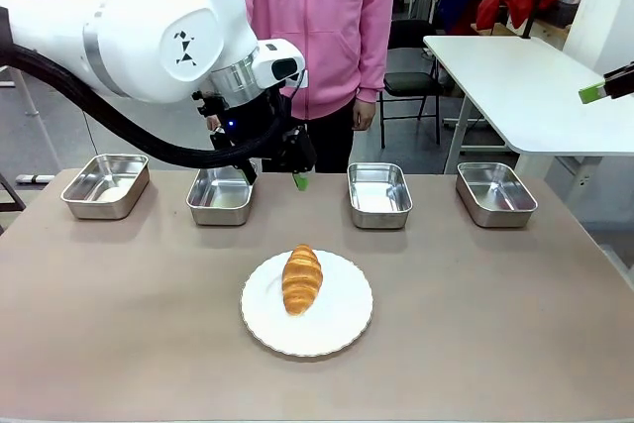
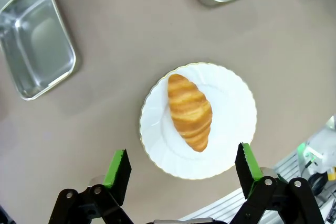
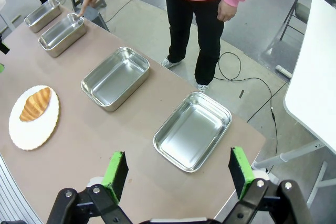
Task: Place the bread in the container.
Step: Place the Butter Roll into the Airtight Container indicated by the human.
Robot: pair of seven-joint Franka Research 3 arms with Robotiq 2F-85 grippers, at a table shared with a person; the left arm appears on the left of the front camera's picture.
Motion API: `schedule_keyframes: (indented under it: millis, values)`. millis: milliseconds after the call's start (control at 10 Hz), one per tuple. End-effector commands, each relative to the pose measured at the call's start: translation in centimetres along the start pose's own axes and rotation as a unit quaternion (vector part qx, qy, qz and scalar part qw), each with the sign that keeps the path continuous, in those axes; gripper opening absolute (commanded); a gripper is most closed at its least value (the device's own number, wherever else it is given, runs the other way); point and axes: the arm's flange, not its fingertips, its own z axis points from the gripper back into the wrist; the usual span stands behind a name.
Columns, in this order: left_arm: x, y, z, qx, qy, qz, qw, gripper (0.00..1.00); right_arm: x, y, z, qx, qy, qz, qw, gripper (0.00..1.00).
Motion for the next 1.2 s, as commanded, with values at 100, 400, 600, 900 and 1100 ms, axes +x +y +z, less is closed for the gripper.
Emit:
schedule_keyframes:
  millis: [100,400,600,900,1100]
  values:
    - [-0.1,0.5,0.7,0.008,0.0,-0.001,1.0,1.0,0.0,-0.1,-0.1,0.005,-0.01,-0.002,1.0,1.0]
    - [-2.2,-1.4,-4.9,0.043,0.041,-0.031,0.998,1.0,0.0,-0.1,-0.1,0.005,-0.01,-0.002,1.0,1.0]
    - [-2.8,-2.2,-8.8,0.028,0.053,-0.055,0.997,1.0,0.0,-0.1,-0.1,0.005,-0.01,-0.002,1.0,1.0]
    - [-4.2,-3.0,-12.0,0.038,0.054,-0.015,0.998,1.0,0.0,-0.1,-0.1,0.005,-0.01,-0.002,1.0,1.0]
    - [-4.9,-3.8,-13.0,0.056,0.035,0.002,0.998,1.0,0.0,-0.1,-0.1,0.005,-0.01,-0.002,1.0,1.0]
